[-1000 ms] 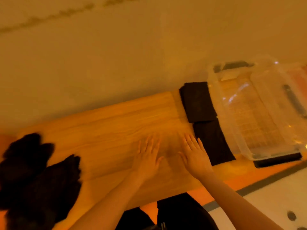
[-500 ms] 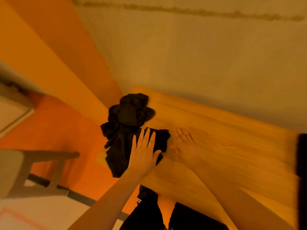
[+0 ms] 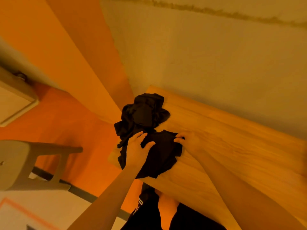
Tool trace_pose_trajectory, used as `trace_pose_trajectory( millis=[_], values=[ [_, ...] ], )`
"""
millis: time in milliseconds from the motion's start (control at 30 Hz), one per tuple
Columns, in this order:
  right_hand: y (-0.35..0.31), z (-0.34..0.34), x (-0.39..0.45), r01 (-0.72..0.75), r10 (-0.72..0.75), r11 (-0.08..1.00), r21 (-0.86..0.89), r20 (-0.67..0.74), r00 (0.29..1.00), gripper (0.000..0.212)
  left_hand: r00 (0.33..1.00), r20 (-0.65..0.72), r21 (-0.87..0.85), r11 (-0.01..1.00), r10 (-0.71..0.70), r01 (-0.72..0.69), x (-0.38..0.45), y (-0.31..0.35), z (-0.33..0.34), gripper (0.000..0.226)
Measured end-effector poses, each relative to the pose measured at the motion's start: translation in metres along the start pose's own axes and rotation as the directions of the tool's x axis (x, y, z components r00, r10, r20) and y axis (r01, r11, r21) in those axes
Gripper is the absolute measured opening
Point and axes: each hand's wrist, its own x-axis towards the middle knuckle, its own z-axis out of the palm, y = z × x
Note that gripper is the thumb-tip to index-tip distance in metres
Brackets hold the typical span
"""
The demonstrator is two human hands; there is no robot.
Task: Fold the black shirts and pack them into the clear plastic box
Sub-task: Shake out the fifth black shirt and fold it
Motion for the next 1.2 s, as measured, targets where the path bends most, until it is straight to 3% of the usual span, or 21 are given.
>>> trace_pose_trajectory(
  millis=[100, 200, 300, 433, 633, 767, 900, 1000, 1067, 1100, 1200],
  values=[
    [-0.026, -0.027, -0.011, 0.044, -0.045, 0.999, 0.025, 0.055, 0.997, 0.006, 0.989, -0.015, -0.030, 0.989, 0.147, -0.148, 0.004, 0.024, -0.009, 0.048],
    [-0.064, -0.062, -0.029, 0.170, -0.171, 0.985, 0.023, 0.054, 0.984, 0.022, 0.929, 0.260, -0.195, 0.957, 0.262, -0.215, 0.015, 0.075, -0.029, 0.047],
    [-0.102, -0.098, -0.050, 0.254, -0.255, 0.958, 0.137, -0.009, 0.967, 0.025, 0.840, 0.408, -0.264, 0.927, 0.357, -0.266, 0.023, 0.128, -0.055, 0.009],
    [-0.148, -0.160, -0.082, 0.433, -0.407, 0.882, 0.185, -0.166, 0.898, 0.022, 0.819, 0.396, -0.351, 0.893, 0.415, -0.283, 0.026, 0.201, -0.098, 0.005],
    [-0.223, -0.263, -0.144, 0.667, -0.581, 0.740, 0.089, -0.415, 0.700, 0.027, 0.649, 0.395, -0.392, 0.759, 0.650, -0.520, 0.009, 0.342, -0.181, 0.009],
    [-0.266, -0.322, -0.181, 0.739, -0.648, 0.673, -0.022, -0.500, 0.575, 0.026, 0.599, 0.347, -0.418, 0.691, 0.721, -0.590, -0.007, 0.417, -0.225, 0.010],
    [-0.298, -0.365, -0.211, 0.755, -0.665, 0.649, -0.088, -0.547, 0.508, 0.022, 0.577, 0.226, -0.498, 0.602, 0.785, -0.624, -0.023, 0.474, -0.253, 0.016],
    [-0.311, -0.391, -0.228, 0.784, -0.688, 0.620, -0.009, -0.486, 0.539, 0.017, 0.549, 0.115, -0.597, 0.500, 0.828, -0.628, -0.036, 0.508, -0.266, 0.018],
    [-0.317, -0.400, -0.238, 0.750, -0.684, 0.661, 0.024, -0.392, 0.615, 0.047, 0.538, 0.065, -0.657, 0.442, 0.840, -0.610, -0.043, 0.527, -0.272, 0.021],
    [-0.319, -0.402, -0.242, 0.728, -0.674, 0.686, 0.011, -0.367, 0.641, 0.047, 0.536, 0.046, -0.675, 0.422, 0.843, -0.605, -0.046, 0.535, -0.275, 0.022],
    [-0.323, -0.406, -0.252, 0.717, -0.645, 0.697, -0.003, -0.440, 0.625, 0.016, 0.537, 0.025, -0.697, 0.400, 0.843, -0.596, -0.048, 0.551, -0.284, 0.028]
  ],
)
